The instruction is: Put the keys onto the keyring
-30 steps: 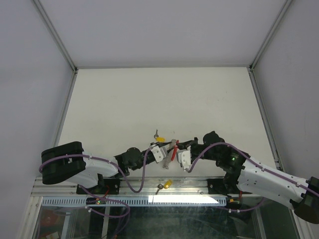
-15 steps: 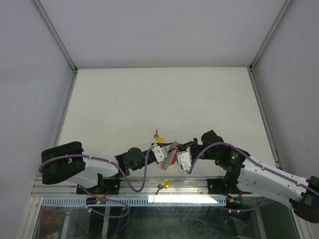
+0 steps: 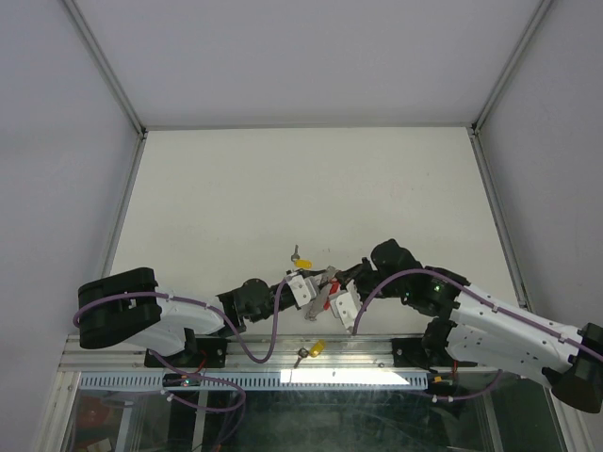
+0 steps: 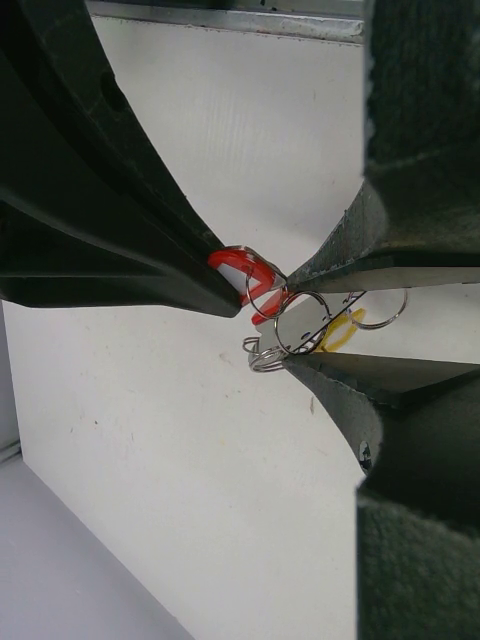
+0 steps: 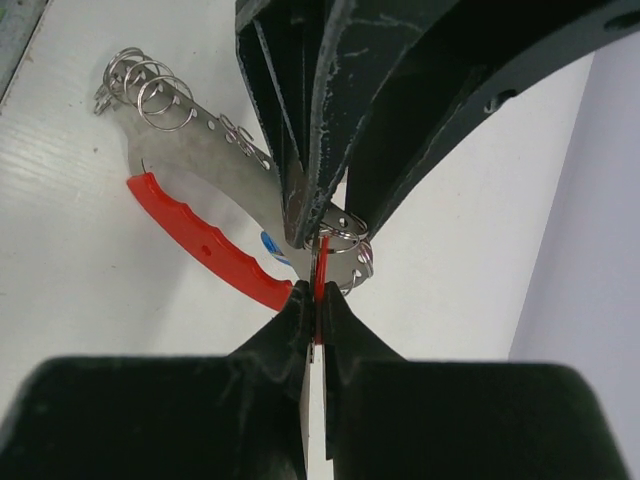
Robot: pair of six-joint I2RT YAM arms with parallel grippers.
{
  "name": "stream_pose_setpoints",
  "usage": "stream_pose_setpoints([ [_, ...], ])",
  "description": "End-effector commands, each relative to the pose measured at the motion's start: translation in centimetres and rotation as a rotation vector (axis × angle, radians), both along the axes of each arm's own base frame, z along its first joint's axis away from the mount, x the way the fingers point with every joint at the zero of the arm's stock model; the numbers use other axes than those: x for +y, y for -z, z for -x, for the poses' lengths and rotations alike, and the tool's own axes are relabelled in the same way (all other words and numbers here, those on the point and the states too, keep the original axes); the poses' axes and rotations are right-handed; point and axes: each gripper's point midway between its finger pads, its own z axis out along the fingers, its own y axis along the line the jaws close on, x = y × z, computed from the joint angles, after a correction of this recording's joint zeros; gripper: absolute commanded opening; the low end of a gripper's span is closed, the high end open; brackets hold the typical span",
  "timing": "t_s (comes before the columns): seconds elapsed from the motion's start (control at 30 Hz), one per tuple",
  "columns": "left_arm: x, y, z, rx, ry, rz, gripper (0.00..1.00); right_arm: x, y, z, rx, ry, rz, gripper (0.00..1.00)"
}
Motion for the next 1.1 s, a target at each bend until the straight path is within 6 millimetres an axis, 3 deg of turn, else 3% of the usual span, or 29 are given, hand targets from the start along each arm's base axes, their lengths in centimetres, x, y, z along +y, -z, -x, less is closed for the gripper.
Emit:
stream_pose_setpoints([
  [0.0, 0.4, -1.2, -1.3, -0.004, -0.072, 0.024, 0.0, 0.4, -1.4, 1.0, -0.05, -0.108, 0.037, 0.0],
  [0.23, 0.2, -0.8, -0.8, 0.001, -0.04, 0.009, 0.0, 0.5, -2.2, 0.1, -0.198, -0.131, 0.084, 0.0],
  [0.47, -0.6, -0.4, 0.4, 0.019, 0.04, -0.01, 0.0, 0.1, -4.3, -1.7, -0.411, -0.146, 0.155, 0.0],
  [0.8, -1.7, -0.2, 1.6, 0.083, 0.122, -0.004, 0.0, 0.2, -4.9, -2.1, -0.595, -0.212, 0.237, 0.0],
  [1.07, -1.7, -0.3, 1.6, 0.13, 0.137, 0.037, 0.0, 1.0, -6.1, -1.7, -0.696, -0.243, 0.184, 0.0],
])
